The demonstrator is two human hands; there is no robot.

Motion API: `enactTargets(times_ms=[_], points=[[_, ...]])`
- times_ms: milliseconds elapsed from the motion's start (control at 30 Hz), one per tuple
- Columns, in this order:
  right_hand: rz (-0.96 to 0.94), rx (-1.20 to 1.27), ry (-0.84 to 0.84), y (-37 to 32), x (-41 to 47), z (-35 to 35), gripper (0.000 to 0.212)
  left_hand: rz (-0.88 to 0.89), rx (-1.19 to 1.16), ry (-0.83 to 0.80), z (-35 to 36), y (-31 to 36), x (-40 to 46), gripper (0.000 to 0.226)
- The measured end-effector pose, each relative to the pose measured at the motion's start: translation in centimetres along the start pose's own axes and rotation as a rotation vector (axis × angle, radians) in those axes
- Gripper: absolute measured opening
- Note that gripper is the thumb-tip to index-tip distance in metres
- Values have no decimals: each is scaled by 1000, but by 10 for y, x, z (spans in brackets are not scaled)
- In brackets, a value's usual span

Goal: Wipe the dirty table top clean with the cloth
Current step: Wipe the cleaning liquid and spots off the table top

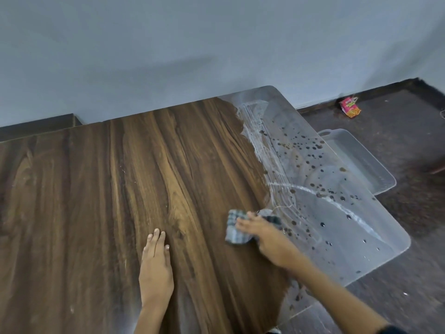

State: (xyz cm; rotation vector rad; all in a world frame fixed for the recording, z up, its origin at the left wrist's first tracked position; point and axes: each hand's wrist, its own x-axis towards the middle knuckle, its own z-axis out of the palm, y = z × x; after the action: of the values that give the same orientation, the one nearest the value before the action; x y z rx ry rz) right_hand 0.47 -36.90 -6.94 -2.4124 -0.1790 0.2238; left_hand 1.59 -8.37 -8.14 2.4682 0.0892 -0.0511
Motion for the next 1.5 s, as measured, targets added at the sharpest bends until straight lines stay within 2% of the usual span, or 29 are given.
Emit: enactTargets(times_ms=[67,200,267,400,467,600,733,800,900,1000,1067,1167,1300,1367,1500], points=[[166,-12,65,10,23,-25,63,17,16,-4,-1,-2,-6,42],[261,-48,124,-11,62,-6,75,17,32,-1,1,-5,-21,42],[171,-46,92,-30,47,21,80,19,45,-4,1,-5,-29,42],[-140,-58,-146,-39,-24,48,75,32,69,-27,0,-7,-41,43],[-148,-54,-188,-25,-54,40,73,34,69,-24,1,-6,-45,42],[120,-32,-18,2,-47,-14,64,27,61,-21,1,-5,-46,42],[193,-69,72,-3,3,-23,72,-12,60,-11,3,2,-46,42],[135,-54,60,-16,3,-2,75,-23,56,-3,5,6,-48,42],[-79,-76,-156,-28,-37,28,80,-50,40,-1,8,13,-49,41],[-213,-80,-321,-15,-85,16,77,-76,38,13,11,18,-50,41],[-188,-108,-320,1,-102,-14,76,-86,39,17,15,21,-51,42],[-30,-125,-219,27,-76,-47,72,-105,55,7,19,25,-55,43],[32,-99,-120,16,-34,-28,71,-134,74,-10,27,36,-64,44],[-45,-81,-120,-1,-42,-5,74,-130,79,-22,30,40,-67,44],[-339,-122,-367,-13,-90,17,82,-144,95,-26,35,44,-67,45]])
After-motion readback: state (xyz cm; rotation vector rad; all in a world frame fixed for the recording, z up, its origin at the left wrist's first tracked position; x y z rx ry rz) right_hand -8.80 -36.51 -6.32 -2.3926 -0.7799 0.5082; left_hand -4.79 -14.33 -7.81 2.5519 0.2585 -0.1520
